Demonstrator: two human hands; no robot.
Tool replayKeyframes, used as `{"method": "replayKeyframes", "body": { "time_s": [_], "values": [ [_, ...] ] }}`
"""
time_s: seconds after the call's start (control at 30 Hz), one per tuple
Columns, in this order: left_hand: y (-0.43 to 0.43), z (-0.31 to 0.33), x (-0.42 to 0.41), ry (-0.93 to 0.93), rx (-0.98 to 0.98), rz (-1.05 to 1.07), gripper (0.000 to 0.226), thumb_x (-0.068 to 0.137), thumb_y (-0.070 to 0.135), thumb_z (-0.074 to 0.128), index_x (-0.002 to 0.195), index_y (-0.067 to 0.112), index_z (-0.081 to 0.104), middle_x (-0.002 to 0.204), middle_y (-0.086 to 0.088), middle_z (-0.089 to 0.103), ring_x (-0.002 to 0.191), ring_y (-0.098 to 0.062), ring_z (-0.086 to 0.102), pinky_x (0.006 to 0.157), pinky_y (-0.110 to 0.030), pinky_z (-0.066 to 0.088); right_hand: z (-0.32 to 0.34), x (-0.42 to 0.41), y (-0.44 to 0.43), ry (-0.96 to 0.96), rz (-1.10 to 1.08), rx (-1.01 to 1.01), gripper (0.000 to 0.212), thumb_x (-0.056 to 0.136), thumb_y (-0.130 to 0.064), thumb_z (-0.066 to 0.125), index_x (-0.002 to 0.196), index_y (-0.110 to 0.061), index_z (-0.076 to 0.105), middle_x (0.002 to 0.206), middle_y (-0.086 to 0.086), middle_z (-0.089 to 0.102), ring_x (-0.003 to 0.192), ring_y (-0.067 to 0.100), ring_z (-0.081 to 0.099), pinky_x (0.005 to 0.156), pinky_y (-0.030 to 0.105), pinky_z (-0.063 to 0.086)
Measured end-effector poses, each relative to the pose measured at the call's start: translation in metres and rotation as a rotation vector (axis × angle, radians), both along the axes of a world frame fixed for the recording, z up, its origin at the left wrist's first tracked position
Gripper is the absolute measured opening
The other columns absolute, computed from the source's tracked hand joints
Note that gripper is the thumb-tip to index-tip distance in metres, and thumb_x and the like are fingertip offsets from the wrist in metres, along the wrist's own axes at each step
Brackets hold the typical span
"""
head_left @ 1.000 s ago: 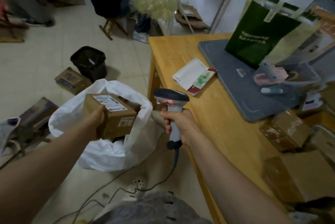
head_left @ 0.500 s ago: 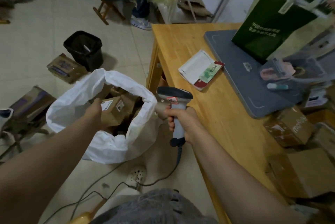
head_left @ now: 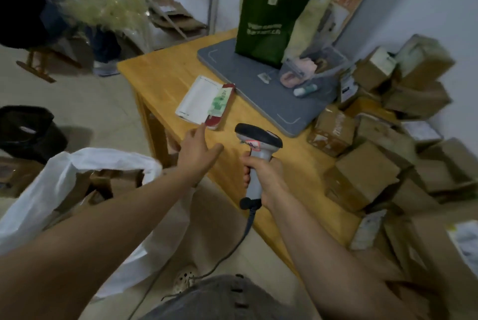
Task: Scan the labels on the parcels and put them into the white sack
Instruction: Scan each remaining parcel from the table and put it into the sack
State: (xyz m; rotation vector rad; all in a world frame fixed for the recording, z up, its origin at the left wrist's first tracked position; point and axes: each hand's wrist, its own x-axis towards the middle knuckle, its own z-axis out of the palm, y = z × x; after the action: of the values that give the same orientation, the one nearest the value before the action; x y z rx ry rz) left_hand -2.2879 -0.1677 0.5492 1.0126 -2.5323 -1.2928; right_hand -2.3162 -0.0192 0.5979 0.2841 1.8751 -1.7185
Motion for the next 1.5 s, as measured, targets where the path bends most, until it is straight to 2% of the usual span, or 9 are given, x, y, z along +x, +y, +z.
{"method": "replayKeyframes", "body": {
  "time_s": [0.47,0.6,0.7,0.9,1.03,1.17,1.23,1.37,1.5],
  "values": [
    [0.217,0.042,-0.105,0.033,-0.198,-0.901,0.09,0.08,0.04,0.072,0.149,0.01,0.024,0.147,-0.017,0.034,0.132,-0.033,0.038,0.104,-0.044,0.04,0.04,-0.002,0.176,0.145,-0.668,-0.013,0.013,0.082,-0.004,0.069,0.071,-0.005,0.06,0.049,0.005,0.053,0.038,0.015,0.047,0.042,0.026,0.041],
    [0.268,0.04,-0.121,-0.139,-0.235,-0.87,0.117,0.08,0.042,0.073,0.151,0.007,-0.013,0.158,-0.021,-0.001,0.147,-0.034,0.006,0.118,-0.044,0.019,0.044,0.001,0.206,0.125,-0.743,-0.06,0.019,0.082,-0.001,0.068,0.068,-0.006,0.056,0.045,0.003,0.051,0.036,0.015,0.046,0.039,0.023,0.04],
    [0.299,0.035,-0.128,-0.253,-0.336,-0.798,0.117,0.08,0.04,0.073,0.15,0.007,-0.016,0.158,-0.022,-0.01,0.147,-0.035,-0.007,0.117,-0.049,0.008,0.043,0.003,0.224,0.109,-0.77,-0.065,0.019,0.082,-0.001,0.067,0.068,-0.007,0.056,0.05,0.006,0.05,0.037,0.016,0.045,0.04,0.023,0.039],
    [0.319,0.022,-0.137,-0.205,-0.169,-0.72,0.12,0.072,0.051,0.076,0.152,0.005,-0.001,0.151,-0.025,0.011,0.14,-0.04,0.015,0.112,-0.043,0.022,0.035,-0.002,0.248,0.101,-0.759,-0.039,0.022,0.084,-0.002,0.067,0.065,-0.008,0.056,0.051,0.006,0.05,0.04,0.017,0.045,0.043,0.026,0.04],
    [0.28,0.031,-0.127,-0.178,0.305,-0.656,0.117,0.049,0.07,0.066,0.146,0.014,0.033,0.143,-0.012,0.042,0.132,-0.032,0.038,0.104,-0.039,0.039,0.027,-0.01,0.244,0.082,-0.726,-0.083,0.016,0.083,-0.001,0.067,0.071,-0.009,0.06,0.051,0.005,0.053,0.039,0.015,0.047,0.041,0.025,0.041],
    [0.214,0.032,-0.11,-0.246,0.701,-0.6,0.041,0.082,0.05,0.057,0.112,0.022,0.061,0.114,-0.006,0.062,0.116,-0.029,0.054,0.086,-0.033,0.044,0.017,-0.019,0.231,0.047,-0.671,-0.096,0.011,0.082,-0.004,0.07,0.078,-0.011,0.063,0.051,0.001,0.057,0.04,0.013,0.05,0.044,0.025,0.044],
    [0.179,0.029,-0.102,-0.307,0.737,-0.575,0.036,0.087,0.048,0.051,0.113,0.023,0.056,0.118,-0.01,0.057,0.114,-0.029,0.052,0.096,-0.038,0.041,0.013,-0.023,0.224,0.027,-0.638,-0.117,0.01,0.083,-0.004,0.069,0.082,-0.009,0.062,0.048,-0.002,0.056,0.038,0.011,0.05,0.041,0.022,0.044],
    [0.15,0.03,-0.09,-0.325,0.542,-0.488,0.037,0.091,0.037,0.053,0.122,0.017,0.055,0.13,-0.01,0.053,0.124,-0.03,0.046,0.107,-0.044,0.035,0.008,-0.029,0.211,-0.026,-0.584,-0.118,0.016,0.084,-0.002,0.069,0.072,-0.004,0.058,0.043,-0.002,0.054,0.034,0.011,0.048,0.038,0.021,0.043],
    [0.163,0.039,-0.095,-0.18,0.09,-0.579,0.084,0.088,0.051,0.058,0.154,0.019,0.016,0.154,-0.011,0.031,0.137,-0.032,0.034,0.106,-0.042,0.034,0.005,-0.032,0.208,-0.05,-0.568,-0.12,0.016,0.083,-0.002,0.069,0.071,-0.006,0.059,0.042,-0.002,0.054,0.035,0.01,0.049,0.038,0.02,0.043]
  ]
}}
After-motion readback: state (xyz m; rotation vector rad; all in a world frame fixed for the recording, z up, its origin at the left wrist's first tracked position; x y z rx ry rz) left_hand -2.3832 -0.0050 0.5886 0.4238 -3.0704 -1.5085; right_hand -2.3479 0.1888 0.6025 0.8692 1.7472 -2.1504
